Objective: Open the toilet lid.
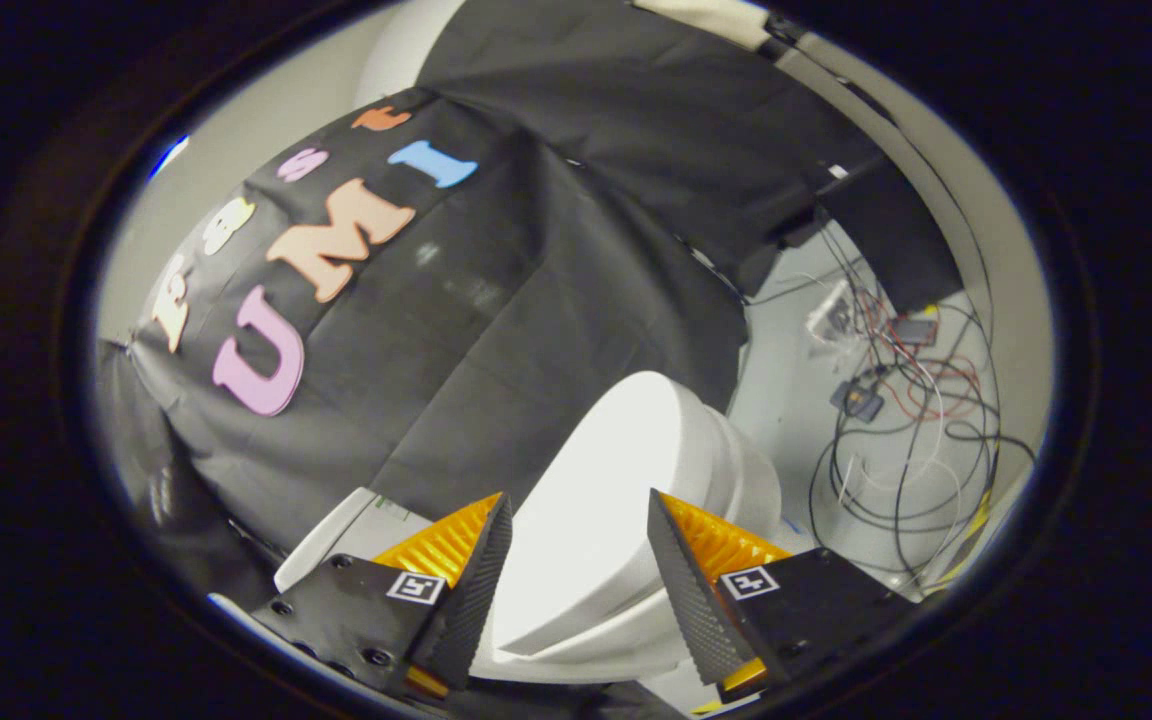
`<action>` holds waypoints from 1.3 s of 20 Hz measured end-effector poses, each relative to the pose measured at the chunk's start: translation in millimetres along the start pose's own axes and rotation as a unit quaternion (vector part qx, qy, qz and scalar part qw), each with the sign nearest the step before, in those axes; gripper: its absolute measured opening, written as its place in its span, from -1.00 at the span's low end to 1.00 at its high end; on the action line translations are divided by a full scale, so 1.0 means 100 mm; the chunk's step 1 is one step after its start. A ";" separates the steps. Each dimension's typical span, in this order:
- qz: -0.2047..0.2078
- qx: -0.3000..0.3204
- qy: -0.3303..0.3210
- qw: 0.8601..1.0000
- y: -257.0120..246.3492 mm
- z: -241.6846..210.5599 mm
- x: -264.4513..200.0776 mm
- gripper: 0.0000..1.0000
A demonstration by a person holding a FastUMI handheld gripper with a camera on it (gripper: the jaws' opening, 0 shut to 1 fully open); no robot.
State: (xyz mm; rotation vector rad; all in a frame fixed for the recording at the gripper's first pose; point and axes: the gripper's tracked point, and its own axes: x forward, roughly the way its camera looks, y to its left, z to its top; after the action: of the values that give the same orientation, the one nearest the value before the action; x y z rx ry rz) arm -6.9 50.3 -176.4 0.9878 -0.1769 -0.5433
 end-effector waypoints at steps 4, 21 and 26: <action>-0.042 0.085 -0.011 0.995 -0.38 -0.16 0.00 0.69; -0.110 0.205 0.053 0.971 -0.86 -0.54 0.43 -0.79; -0.075 0.177 0.042 0.981 -0.67 -0.44 0.35 -0.81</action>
State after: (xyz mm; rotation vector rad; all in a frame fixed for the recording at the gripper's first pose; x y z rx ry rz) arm 15.5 36.2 -259.8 1.3760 -0.1260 -0.6181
